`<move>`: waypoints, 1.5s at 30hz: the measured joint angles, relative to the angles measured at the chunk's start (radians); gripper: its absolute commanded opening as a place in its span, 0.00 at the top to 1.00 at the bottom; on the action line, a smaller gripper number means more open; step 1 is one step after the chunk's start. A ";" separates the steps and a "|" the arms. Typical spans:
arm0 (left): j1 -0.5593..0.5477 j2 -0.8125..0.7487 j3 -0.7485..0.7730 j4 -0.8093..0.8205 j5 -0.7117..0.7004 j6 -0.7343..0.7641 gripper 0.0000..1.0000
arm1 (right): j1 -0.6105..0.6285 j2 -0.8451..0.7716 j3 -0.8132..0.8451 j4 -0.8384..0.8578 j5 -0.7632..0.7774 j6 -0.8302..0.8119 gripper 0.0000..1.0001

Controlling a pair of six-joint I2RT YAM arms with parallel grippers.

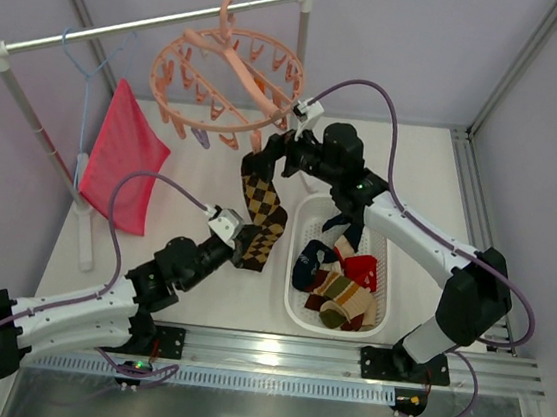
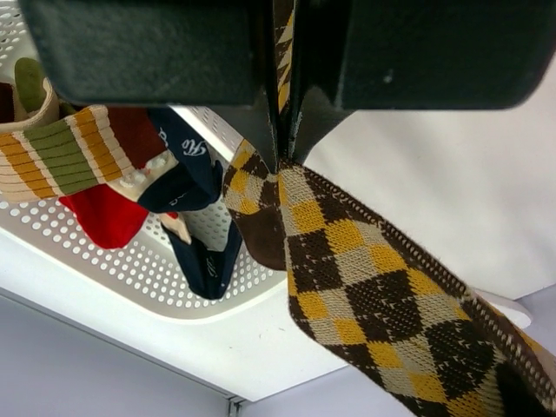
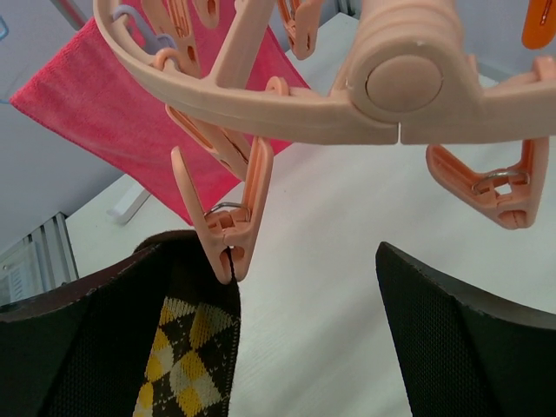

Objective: Remove the socks clipped to the hanger

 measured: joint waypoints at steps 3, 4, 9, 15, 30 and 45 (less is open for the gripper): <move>0.000 0.012 0.000 -0.001 0.002 0.000 1.00 | 0.000 0.011 0.027 0.004 -0.010 0.000 0.02; 0.000 0.014 0.001 -0.001 0.003 0.000 1.00 | 0.001 0.014 0.038 0.005 -0.013 0.000 0.02; 0.000 0.014 0.002 -0.001 0.011 0.000 1.00 | 0.007 0.035 0.099 0.024 -0.021 0.000 0.02; 0.000 0.012 0.002 -0.001 0.011 0.000 1.00 | 0.025 0.068 0.128 0.045 -0.029 0.001 0.06; 0.000 -0.005 0.002 -0.008 0.021 0.000 1.00 | 0.055 0.097 0.129 0.074 0.017 0.000 0.96; 0.000 -0.005 0.002 -0.016 0.026 0.000 1.00 | 0.068 0.094 0.123 0.082 0.071 -0.014 0.15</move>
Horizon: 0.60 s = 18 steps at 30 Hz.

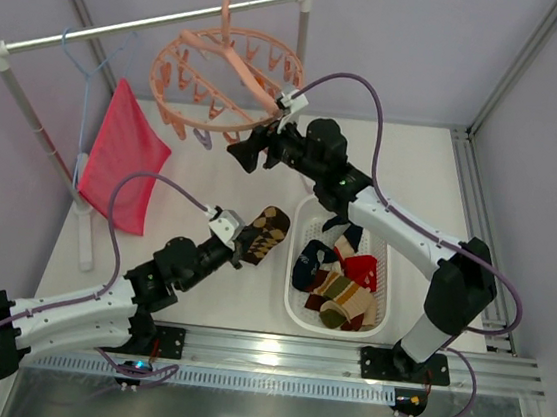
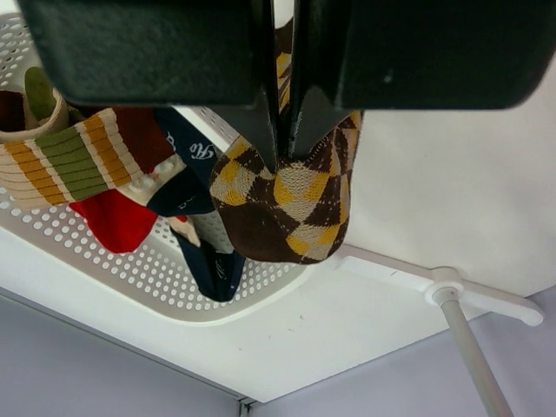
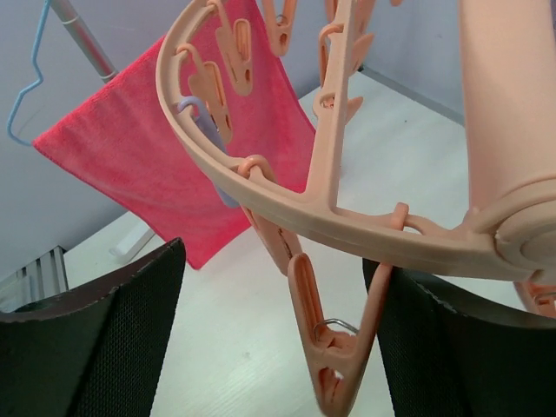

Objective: Remove the socks clipped to the hanger

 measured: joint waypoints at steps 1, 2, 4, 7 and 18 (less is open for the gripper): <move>0.000 0.001 0.000 0.000 0.000 0.000 1.00 | 0.000 -0.002 -0.006 0.000 0.008 -0.003 0.15; 0.000 0.002 0.000 0.000 0.000 0.000 1.00 | 0.000 -0.006 -0.014 0.000 0.019 -0.006 0.14; 0.000 0.008 0.000 0.000 -0.001 0.000 1.00 | 0.000 -0.018 -0.040 0.000 0.038 -0.012 0.14; 0.000 0.024 0.002 0.000 -0.002 0.000 1.00 | 0.000 -0.046 -0.094 -0.001 0.069 -0.018 0.13; 0.016 0.118 0.066 -0.052 -0.153 -0.016 1.00 | 0.000 -0.162 -0.315 -0.002 0.237 -0.039 0.13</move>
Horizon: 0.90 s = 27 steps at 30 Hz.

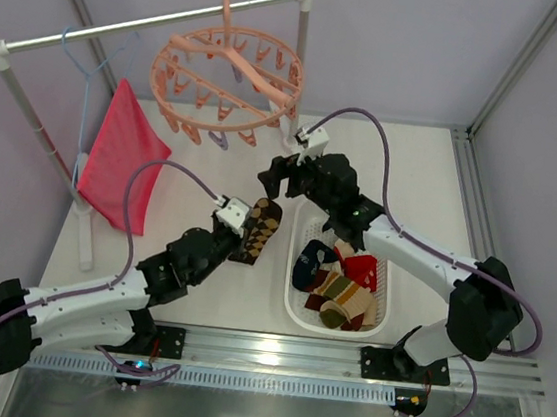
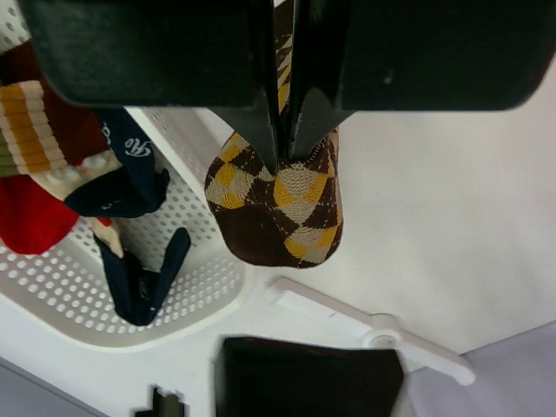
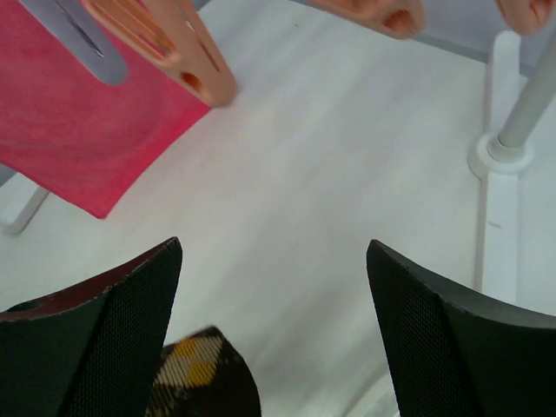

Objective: Remove the socks clipped to the hanger

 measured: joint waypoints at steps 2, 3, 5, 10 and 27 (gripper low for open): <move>0.025 0.015 0.010 -0.011 -0.013 -0.017 1.00 | 0.000 -0.021 -0.052 0.000 0.046 0.001 0.13; 0.043 0.021 0.011 -0.017 -0.014 -0.032 1.00 | -0.001 -0.040 -0.095 0.003 0.071 0.004 0.13; 0.080 0.027 0.011 -0.026 -0.005 -0.055 1.00 | -0.009 -0.083 -0.178 -0.003 0.116 0.014 0.12; 0.136 0.027 0.012 -0.025 0.075 -0.100 1.00 | -0.054 -0.213 -0.353 0.009 0.195 0.053 0.10; 0.158 0.314 0.411 0.036 0.404 -0.317 1.00 | -0.473 -0.674 -0.645 -0.019 0.232 0.163 0.04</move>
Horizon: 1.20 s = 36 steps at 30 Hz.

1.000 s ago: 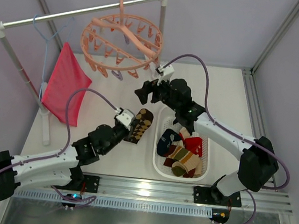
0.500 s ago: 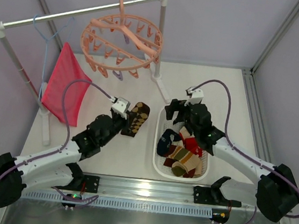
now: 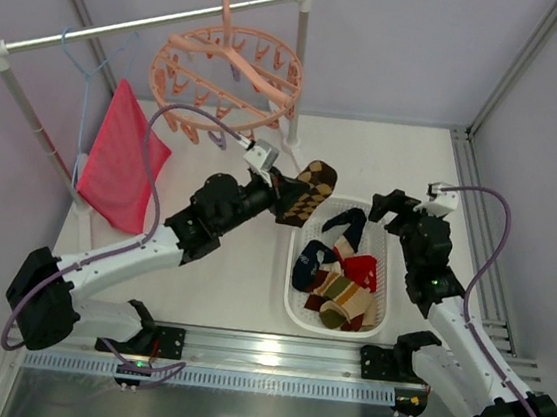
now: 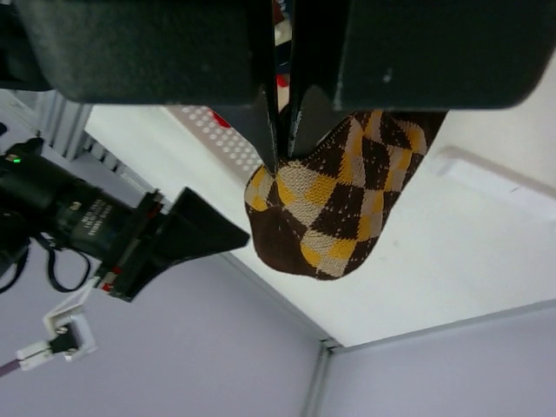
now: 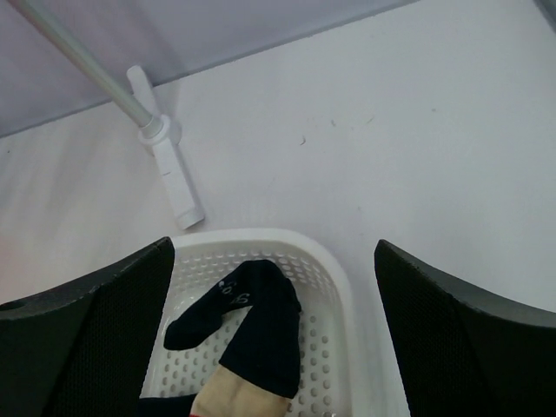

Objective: Remove the socks clipped to the hanger

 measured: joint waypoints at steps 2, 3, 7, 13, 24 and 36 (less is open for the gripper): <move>-0.065 0.044 0.045 0.006 0.004 0.000 1.00 | -0.039 -0.042 -0.013 -0.014 0.008 0.002 0.03; -0.100 0.065 0.060 0.008 0.006 0.001 1.00 | -0.055 -0.059 -0.018 -0.019 0.011 0.003 0.02; -0.220 0.129 0.074 0.010 0.016 0.000 1.00 | -0.101 -0.106 -0.028 -0.041 0.015 0.006 0.02; -0.330 0.152 0.053 0.010 0.014 -0.006 1.00 | -0.124 -0.122 -0.058 -0.043 0.008 0.022 0.02; -0.384 0.253 -0.002 -0.014 -0.103 -0.036 0.90 | -0.125 -0.108 -0.093 -0.039 -0.013 0.040 0.02; -0.416 0.281 0.002 -0.102 -0.209 0.031 0.00 | -0.125 -0.095 -0.093 -0.038 -0.025 0.040 0.02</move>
